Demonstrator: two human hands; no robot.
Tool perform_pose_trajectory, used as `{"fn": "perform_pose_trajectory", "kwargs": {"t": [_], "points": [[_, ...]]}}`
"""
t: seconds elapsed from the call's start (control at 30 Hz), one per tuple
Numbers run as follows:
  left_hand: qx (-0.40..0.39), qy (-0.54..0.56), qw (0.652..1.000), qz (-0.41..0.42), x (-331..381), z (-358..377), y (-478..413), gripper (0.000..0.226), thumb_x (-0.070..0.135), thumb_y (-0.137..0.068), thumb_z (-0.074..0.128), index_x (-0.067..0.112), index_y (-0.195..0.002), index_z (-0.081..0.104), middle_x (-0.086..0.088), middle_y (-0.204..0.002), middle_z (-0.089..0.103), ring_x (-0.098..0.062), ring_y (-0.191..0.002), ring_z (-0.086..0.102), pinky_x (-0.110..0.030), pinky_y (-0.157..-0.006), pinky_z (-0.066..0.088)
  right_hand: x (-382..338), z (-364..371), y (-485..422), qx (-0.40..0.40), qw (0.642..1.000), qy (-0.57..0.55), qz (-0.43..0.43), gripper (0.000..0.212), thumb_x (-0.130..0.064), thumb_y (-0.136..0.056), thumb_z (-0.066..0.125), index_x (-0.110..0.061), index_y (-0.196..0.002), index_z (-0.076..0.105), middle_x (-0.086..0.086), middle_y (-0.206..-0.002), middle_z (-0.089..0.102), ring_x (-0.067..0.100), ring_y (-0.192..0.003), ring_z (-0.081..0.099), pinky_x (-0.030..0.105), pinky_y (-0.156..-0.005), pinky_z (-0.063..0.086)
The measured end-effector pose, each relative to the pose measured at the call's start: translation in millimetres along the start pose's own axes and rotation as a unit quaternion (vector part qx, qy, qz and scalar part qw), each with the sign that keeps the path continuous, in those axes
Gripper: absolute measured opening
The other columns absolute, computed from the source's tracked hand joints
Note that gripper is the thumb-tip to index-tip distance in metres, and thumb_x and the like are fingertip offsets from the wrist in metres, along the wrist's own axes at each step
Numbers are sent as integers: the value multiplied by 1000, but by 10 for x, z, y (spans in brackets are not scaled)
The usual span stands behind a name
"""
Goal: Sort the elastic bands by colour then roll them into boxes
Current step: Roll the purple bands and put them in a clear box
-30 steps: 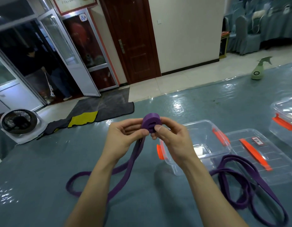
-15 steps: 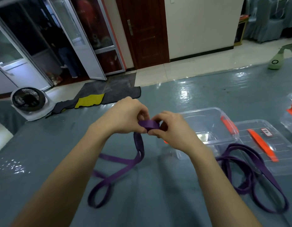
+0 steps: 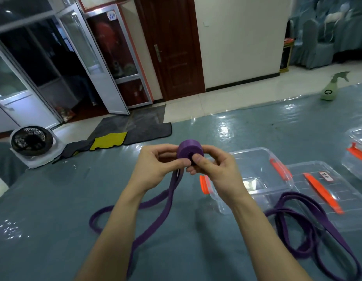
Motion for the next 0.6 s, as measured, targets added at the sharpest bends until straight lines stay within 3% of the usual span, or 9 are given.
{"fn": "perform_pose_trajectory", "kwargs": {"t": [0.07, 0.17, 0.23, 0.3, 0.37, 0.43, 0.5, 0.6], "points": [[-23, -71, 997, -1, 29, -84, -18, 38, 23, -71, 99, 16, -106, 86, -2, -97, 86, -19, -92, 84, -27, -84, 65, 5, -62, 6, -41, 996, 69, 33, 30, -7, -96, 76, -1, -125, 68, 21, -88, 81, 28, -71, 77, 38, -79, 64], [-88, -256, 962, 10, 125, -205, -36, 34, 29, -74, 101, 22, -105, 88, 9, -89, 85, -7, -85, 81, -29, -83, 66, -24, -173, 16, -84, 959, 269, 22, 50, -34, -80, 94, -30, -125, 72, -8, -95, 81, 19, -62, 70, 33, -66, 58], [-144, -418, 896, 39, 224, -215, -78, 33, 45, -76, 98, 29, -103, 88, 13, -87, 83, -2, -82, 78, -33, -82, 65, -11, -142, -12, -93, 926, 364, -14, 54, -46, -74, 97, -39, -122, 74, -14, -111, 73, 10, -61, 65, 26, -64, 55], [-185, -541, 817, 66, 323, -156, -122, 35, 59, -77, 92, 34, -100, 87, 15, -85, 82, -2, -80, 75, -36, -78, 63, 29, -41, -44, -123, 883, 452, -42, 38, -46, -81, 92, -33, -113, 78, -11, -107, 69, 10, -70, 64, 28, -70, 54], [-195, -589, 781, 79, 392, -114, -167, 37, 65, -76, 87, 35, -98, 86, 16, -83, 81, -3, -79, 74, -36, -76, 62, 54, 43, -41, -134, 855, 498, -56, 26, -42, -90, 85, -25, -108, 77, -9, -101, 65, 11, -79, 63, 35, -79, 55], [-196, -557, 804, 63, 436, -155, -214, 35, 60, -74, 92, 34, -97, 86, 17, -83, 81, -1, -79, 74, -35, -78, 63, 29, 69, -18, -120, 851, 503, -86, 21, -37, -97, 79, -19, -107, 73, -6, -100, 60, 13, -82, 60, 38, -81, 55], [-186, -443, 877, 28, 436, -255, -230, 32, 43, -73, 100, 31, -99, 87, 15, -86, 83, -1, -84, 77, -31, -83, 64, -17, 52, 3, -87, 865, 477, -126, 17, -28, -99, 77, -14, -106, 72, -2, -98, 60, 17, -82, 63, 39, -78, 55], [-139, -234, 962, -1, 376, -363, -164, 43, 29, -69, 102, 24, -109, 86, 6, -98, 85, -11, -95, 82, -26, -90, 64, -64, 9, 22, -24, 933, 334, -130, 13, -13, -99, 77, -7, -108, 70, 8, -91, 70, 23, -72, 72, 41, -70, 61]]}}
Point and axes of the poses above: each hand's wrist, its own y-axis away from the middle knuckle, its own z-axis out of the palm, x = y × z, the point moved 1 cm from there along -y, towards the middle knuckle
